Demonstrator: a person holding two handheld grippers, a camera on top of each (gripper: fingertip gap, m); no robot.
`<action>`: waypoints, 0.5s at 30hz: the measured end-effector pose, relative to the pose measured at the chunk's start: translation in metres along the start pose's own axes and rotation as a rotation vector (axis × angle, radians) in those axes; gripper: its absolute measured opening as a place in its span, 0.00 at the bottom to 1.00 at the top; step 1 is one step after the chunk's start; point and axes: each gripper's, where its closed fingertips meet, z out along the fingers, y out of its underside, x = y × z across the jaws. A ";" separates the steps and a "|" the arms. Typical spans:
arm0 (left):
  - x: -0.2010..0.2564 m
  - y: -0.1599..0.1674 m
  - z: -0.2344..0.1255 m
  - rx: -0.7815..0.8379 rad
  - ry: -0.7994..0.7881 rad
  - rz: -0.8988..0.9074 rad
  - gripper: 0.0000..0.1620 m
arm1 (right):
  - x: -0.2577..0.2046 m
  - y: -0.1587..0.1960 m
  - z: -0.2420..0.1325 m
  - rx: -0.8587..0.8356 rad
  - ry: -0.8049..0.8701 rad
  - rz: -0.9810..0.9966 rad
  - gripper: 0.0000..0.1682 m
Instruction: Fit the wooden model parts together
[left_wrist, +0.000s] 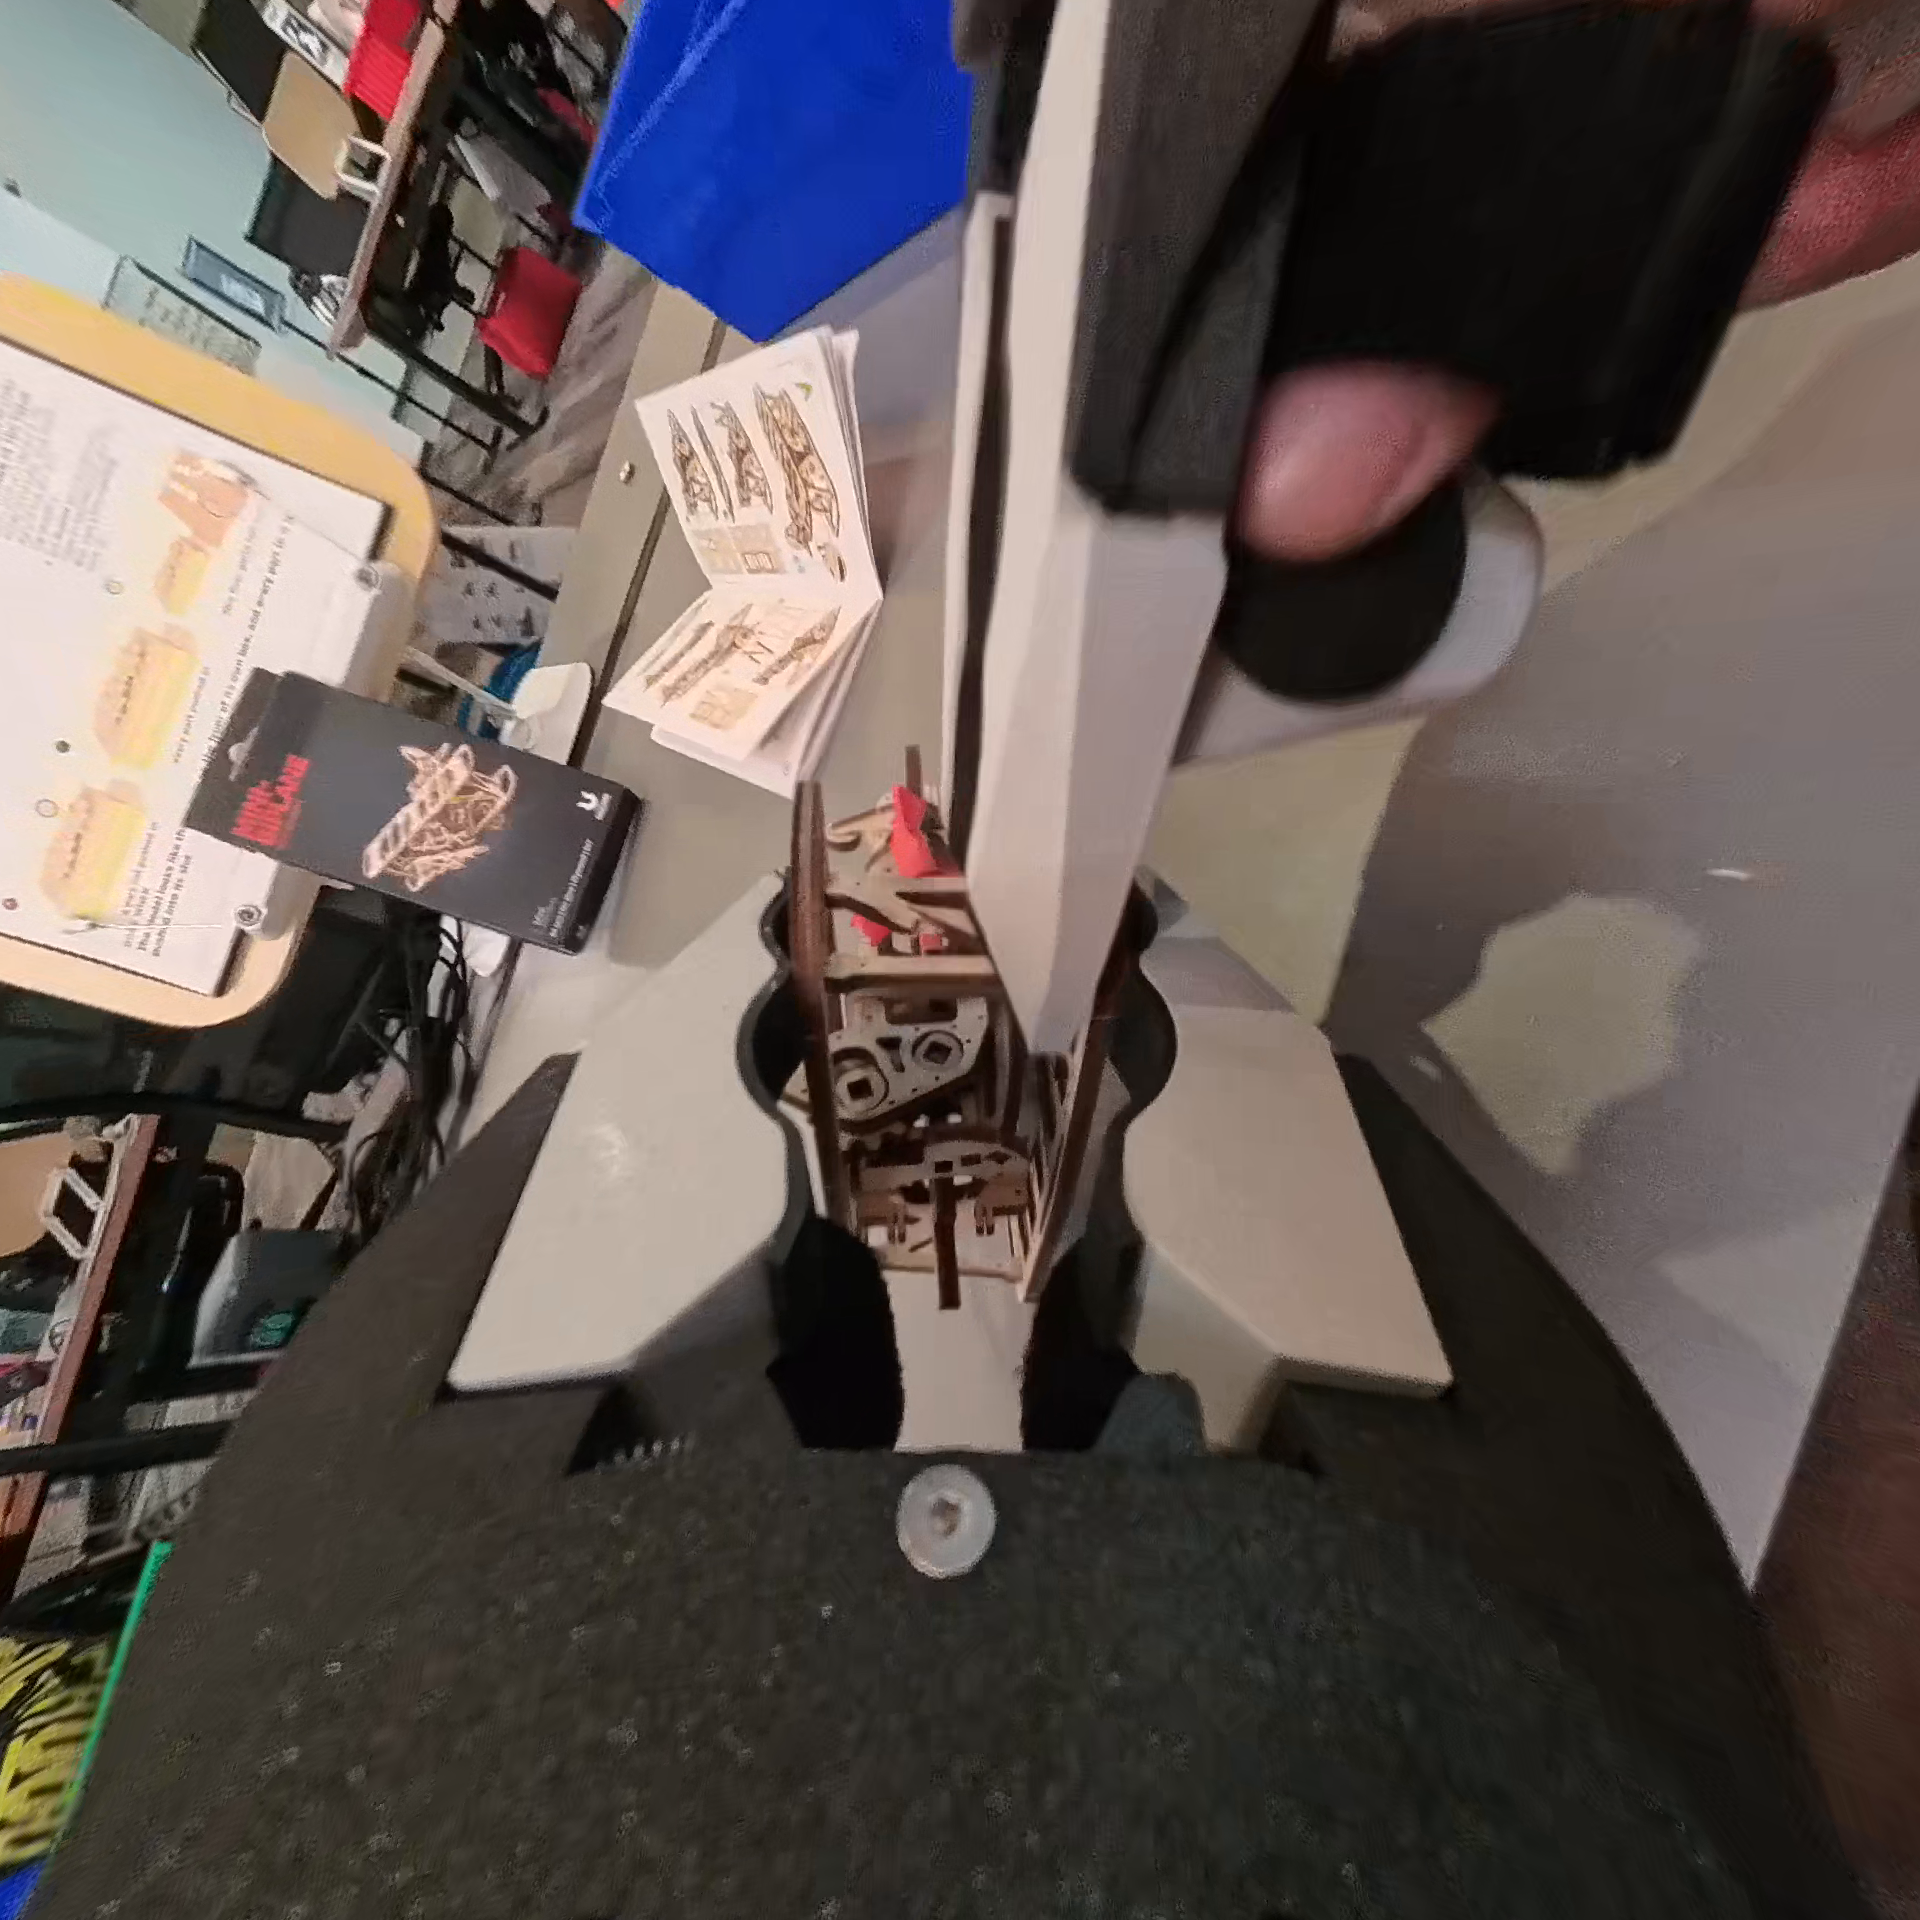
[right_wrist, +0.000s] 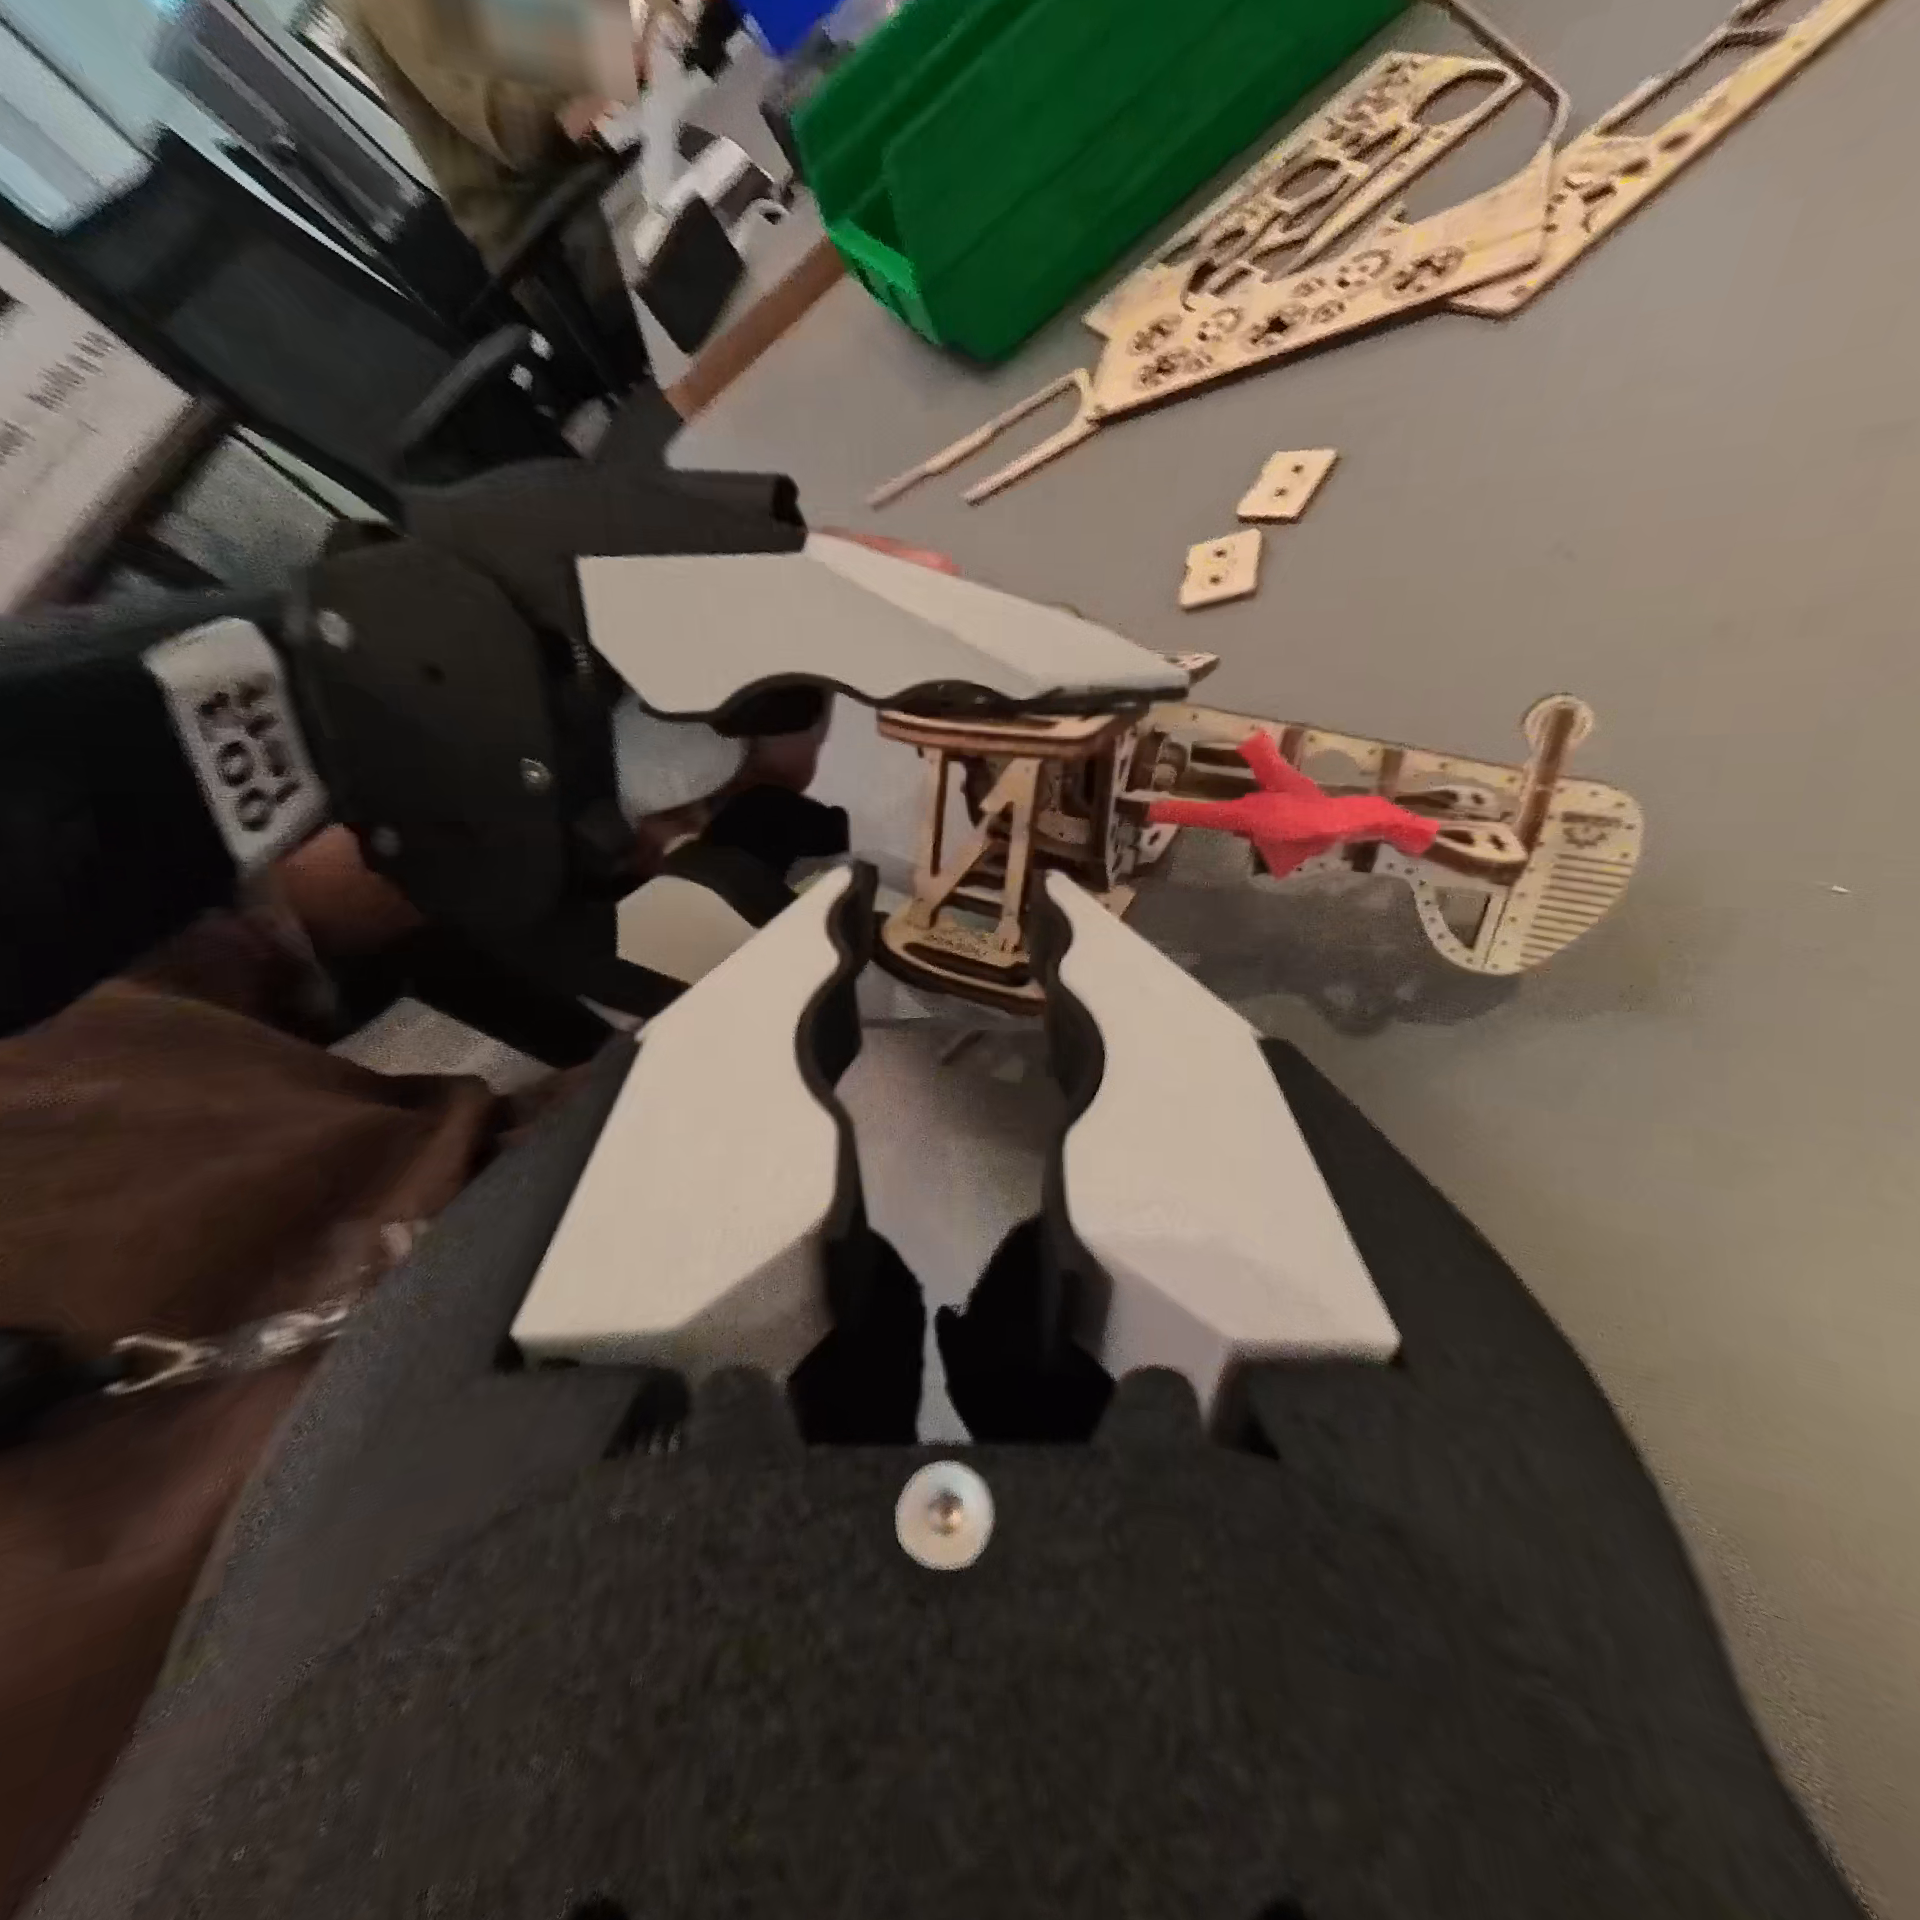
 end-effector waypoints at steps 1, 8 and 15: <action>-0.001 -0.005 -0.005 0.031 -0.001 0.010 0.34 | -0.008 -0.006 -0.007 0.044 -0.082 0.037 0.17; 0.017 -0.069 -0.089 0.343 0.112 -0.109 0.34 | -0.090 -0.017 -0.059 0.113 -0.453 0.292 0.13; 0.064 -0.105 -0.186 0.492 0.125 -0.137 0.34 | -0.201 0.027 -0.050 0.061 -0.533 0.315 0.10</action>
